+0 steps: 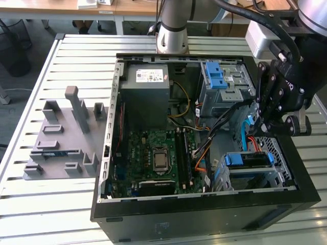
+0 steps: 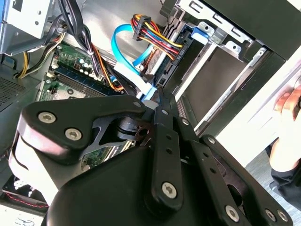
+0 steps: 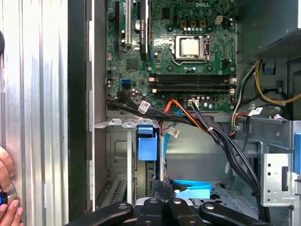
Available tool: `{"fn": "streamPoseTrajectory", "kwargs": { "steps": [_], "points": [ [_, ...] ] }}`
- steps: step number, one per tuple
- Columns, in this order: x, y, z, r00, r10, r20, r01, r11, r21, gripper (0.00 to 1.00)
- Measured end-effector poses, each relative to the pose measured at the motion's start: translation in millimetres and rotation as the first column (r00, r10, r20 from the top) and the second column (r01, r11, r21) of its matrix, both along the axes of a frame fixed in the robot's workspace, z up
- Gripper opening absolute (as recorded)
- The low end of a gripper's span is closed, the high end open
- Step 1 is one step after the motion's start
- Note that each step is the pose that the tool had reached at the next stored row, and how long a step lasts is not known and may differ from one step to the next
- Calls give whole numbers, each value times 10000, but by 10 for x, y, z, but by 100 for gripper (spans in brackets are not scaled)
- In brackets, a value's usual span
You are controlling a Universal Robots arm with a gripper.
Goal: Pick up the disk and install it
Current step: 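Insert the second disk wire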
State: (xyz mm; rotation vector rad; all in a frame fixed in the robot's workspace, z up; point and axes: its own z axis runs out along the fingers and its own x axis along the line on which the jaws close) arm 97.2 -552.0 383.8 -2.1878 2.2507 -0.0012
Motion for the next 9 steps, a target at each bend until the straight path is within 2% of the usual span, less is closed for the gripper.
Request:
{"fn": "streamPoseTrajectory", "kwargs": {
  "steps": [9],
  "points": [
    [0,33,3,10000,0,0,0,10000,-1,11]
  ]
}}
